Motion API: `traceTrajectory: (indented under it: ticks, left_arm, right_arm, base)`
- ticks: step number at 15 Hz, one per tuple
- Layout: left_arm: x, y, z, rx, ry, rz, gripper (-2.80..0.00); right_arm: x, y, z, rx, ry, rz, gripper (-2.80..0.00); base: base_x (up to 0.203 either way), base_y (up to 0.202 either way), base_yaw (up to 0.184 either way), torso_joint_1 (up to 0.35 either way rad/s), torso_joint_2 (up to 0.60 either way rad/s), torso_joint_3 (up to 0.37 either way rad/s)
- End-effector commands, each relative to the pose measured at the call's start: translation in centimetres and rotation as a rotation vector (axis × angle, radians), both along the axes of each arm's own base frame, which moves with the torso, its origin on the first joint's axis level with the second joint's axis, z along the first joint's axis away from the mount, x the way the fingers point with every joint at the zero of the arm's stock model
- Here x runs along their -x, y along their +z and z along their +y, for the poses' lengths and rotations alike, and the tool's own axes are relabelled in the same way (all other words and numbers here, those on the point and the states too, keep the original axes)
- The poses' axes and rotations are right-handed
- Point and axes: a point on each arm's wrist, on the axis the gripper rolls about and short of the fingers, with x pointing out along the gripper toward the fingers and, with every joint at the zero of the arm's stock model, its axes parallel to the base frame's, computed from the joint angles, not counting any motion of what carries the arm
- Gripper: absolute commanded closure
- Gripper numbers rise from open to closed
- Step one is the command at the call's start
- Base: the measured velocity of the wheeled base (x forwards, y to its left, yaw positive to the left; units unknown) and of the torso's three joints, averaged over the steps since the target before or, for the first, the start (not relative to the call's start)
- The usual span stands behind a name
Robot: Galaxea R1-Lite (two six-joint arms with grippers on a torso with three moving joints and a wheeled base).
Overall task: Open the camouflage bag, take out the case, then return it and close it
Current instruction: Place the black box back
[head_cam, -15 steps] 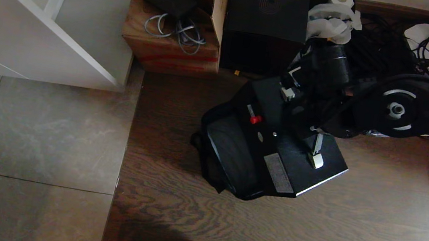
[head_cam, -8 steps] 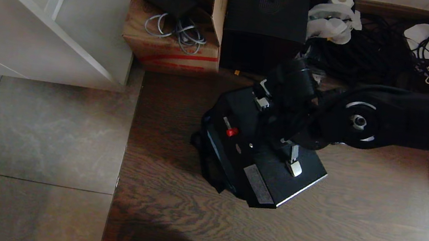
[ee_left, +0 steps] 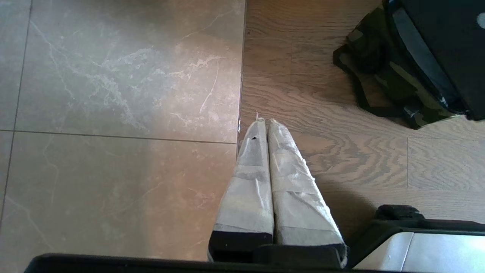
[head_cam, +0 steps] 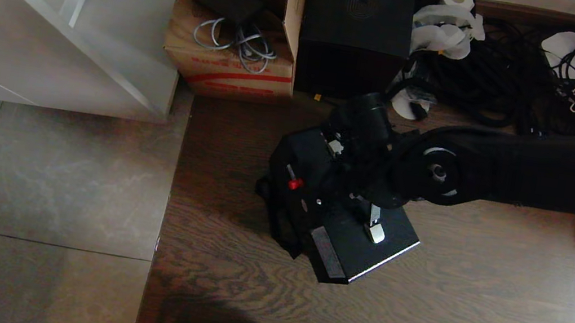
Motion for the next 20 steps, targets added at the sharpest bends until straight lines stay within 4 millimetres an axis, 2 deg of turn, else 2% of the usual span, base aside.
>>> traceTrajectory:
  ticks: [1, 8, 11, 15, 20]
  left_arm:
    - [0.0, 0.0, 0.0, 0.000, 0.000, 0.000, 0.00]
    - [0.0, 0.0, 0.0, 0.000, 0.000, 0.000, 0.00]
    - [0.0, 0.0, 0.0, 0.000, 0.000, 0.000, 0.00]
    - [0.0, 0.0, 0.0, 0.000, 0.000, 0.000, 0.00]
    - [0.0, 0.0, 0.0, 0.000, 0.000, 0.000, 0.00]
  right_arm:
    - [-0.9, -0.3, 0.1, 0.002, -0.015, -0.002, 0.00]
    - [-1.2, 1.5, -0.5, -0.030, -0.028, -0.039, 0.00]
    - [-1.6, 0.9, -0.5, -0.030, -0.039, -0.036, 0.00]
    - [-2.4, -0.8, 0.0, -0.021, -0.059, -0.017, 0.00]
    - [-4.2, -2.5, -0.4, -0.017, -0.090, -0.010, 0.00]
  base:
    - [0.000, 0.000, 0.000, 0.000, 0.00, 0.000]
    - [0.000, 0.000, 0.000, 0.000, 0.00, 0.000]
    - [0.000, 0.000, 0.000, 0.000, 0.00, 0.000]
    - [0.000, 0.000, 0.000, 0.000, 0.00, 0.000]
    - [0.000, 0.000, 0.000, 0.000, 0.00, 0.000]
